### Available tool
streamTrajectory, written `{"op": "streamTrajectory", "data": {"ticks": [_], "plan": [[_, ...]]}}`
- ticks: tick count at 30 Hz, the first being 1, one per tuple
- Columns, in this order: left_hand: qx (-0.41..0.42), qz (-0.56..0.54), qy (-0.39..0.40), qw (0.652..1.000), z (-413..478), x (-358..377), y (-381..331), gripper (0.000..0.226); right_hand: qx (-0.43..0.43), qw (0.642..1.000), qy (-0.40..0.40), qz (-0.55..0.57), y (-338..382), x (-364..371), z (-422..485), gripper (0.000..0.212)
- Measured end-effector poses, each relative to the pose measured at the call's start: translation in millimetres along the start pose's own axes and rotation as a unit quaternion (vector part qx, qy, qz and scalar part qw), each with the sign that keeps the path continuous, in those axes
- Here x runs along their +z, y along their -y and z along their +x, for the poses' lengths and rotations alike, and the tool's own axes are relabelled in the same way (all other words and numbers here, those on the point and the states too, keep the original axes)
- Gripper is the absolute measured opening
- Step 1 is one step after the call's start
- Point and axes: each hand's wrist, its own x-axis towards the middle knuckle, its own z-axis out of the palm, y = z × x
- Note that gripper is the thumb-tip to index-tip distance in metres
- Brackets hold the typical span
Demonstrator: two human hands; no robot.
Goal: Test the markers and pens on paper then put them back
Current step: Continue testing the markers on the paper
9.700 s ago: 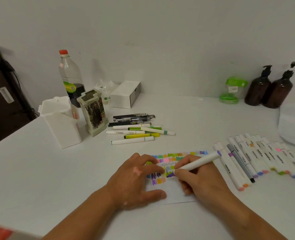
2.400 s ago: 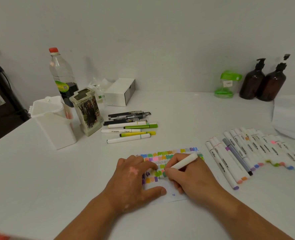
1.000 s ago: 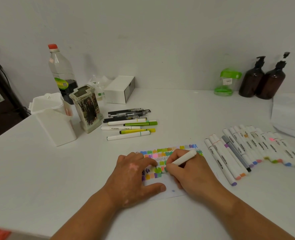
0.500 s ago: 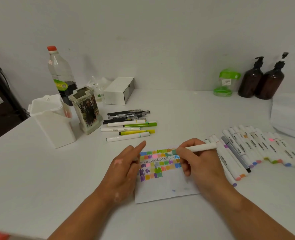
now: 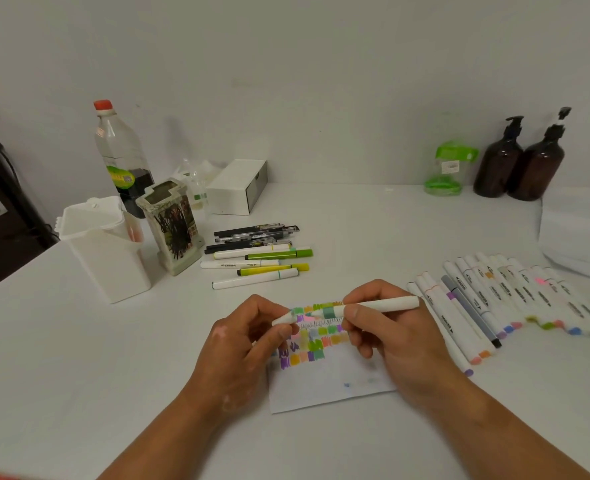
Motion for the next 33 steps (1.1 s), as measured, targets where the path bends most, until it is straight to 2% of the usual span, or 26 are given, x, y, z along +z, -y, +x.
{"op": "streamTrajectory", "data": {"ticks": [12, 18, 25, 29, 31, 33], "plan": [[0.050, 0.035, 0.009, 0.998, -0.4, -1.1, 1.3, 0.022, 0.005, 0.994, 0.051, -0.093, 2.5, 9.2, -4.9, 0.022], [0.071, 0.010, 0.023, 0.997, -1.0, -1.0, -0.2, 0.021, 0.015, 0.995, 0.052, -0.081, 2.6, 6.9, -3.4, 0.026], [0.045, -0.017, 0.027, 0.998, 1.5, 0.6, 1.3, 0.016, 0.013, 0.996, 0.050, -0.076, 2.6, 8.2, -0.8, 0.025], [0.033, -0.006, 0.003, 0.999, 1.7, 3.7, 0.4, 0.014, 0.018, 0.996, 0.049, -0.079, 10.3, 0.9, 1.5, 0.016], [0.045, 0.021, -0.017, 0.999, 1.3, 4.2, -0.4, 0.013, 0.035, 0.987, 0.060, -0.145, 19.0, -7.1, 2.3, 0.003], [0.072, 0.062, -0.027, 0.995, 1.4, 4.9, -1.5, 0.013, 0.038, 0.953, 0.090, -0.286, 25.6, -13.4, 0.0, 0.010]]}}
